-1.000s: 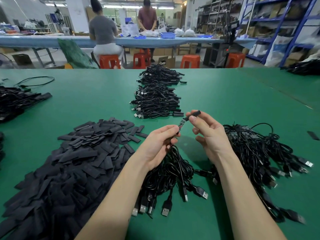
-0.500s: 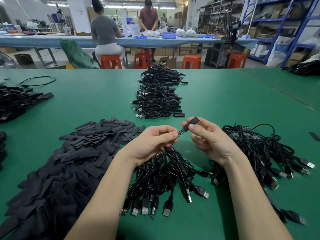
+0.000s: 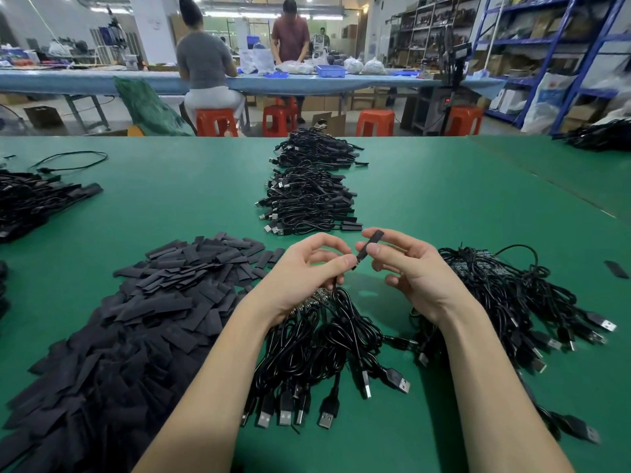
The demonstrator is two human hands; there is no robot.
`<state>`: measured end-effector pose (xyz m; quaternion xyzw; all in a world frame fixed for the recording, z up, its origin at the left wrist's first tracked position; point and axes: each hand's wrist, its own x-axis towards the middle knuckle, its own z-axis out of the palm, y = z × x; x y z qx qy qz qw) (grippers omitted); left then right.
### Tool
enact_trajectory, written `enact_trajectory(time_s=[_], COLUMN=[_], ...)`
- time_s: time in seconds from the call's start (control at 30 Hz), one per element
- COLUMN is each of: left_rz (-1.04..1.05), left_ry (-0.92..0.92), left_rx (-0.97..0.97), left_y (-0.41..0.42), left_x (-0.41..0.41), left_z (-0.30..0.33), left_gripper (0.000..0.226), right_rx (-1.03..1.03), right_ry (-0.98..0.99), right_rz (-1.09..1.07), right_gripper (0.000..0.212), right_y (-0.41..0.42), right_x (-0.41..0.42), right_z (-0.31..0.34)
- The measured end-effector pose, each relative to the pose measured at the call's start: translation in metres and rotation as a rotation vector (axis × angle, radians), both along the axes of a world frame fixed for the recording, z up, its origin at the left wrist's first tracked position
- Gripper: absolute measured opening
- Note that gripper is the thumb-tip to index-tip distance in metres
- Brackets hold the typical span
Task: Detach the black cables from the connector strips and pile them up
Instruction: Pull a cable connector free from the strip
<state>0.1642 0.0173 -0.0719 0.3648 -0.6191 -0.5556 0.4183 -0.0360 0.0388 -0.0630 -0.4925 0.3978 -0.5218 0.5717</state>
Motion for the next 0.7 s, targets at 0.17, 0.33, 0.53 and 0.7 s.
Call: enact_trajectory(time_s=[0.17,0.33,0.53,0.7], left_rz=[0.04,0.108,0.123,0.113], left_ry=[-0.016,-0.075,-0.099,-0.067], left_rx=[-0.13,-0.231,-0.287,-0.285], left_y=[-0.0017,-0.0002,0.0019,0.0021], left_x=[-0.0001,-0.0033,-0.0043,-0.0063], left_z=[-0.0012,-0.0023,-0.0016,-0.0029], left_gripper=[0.013,0.009,0.009,0.01], right_rx=[0.07,0.108,0.077,0.088], right_ry=[-0.111,-0.147,-0.093,-0.079], right_rz=[-0.068,-0.112,-0.082,-0.052], right_gripper=[0.031,0.029,0.035,0.031], right_y=[-0.0017,-0.0045,-0.0037,-0.0034], right_x=[0.0014,0.0061,0.0054,0.006], right_z=[-0.0013,-0.0038,-0.0027,-0.0053])
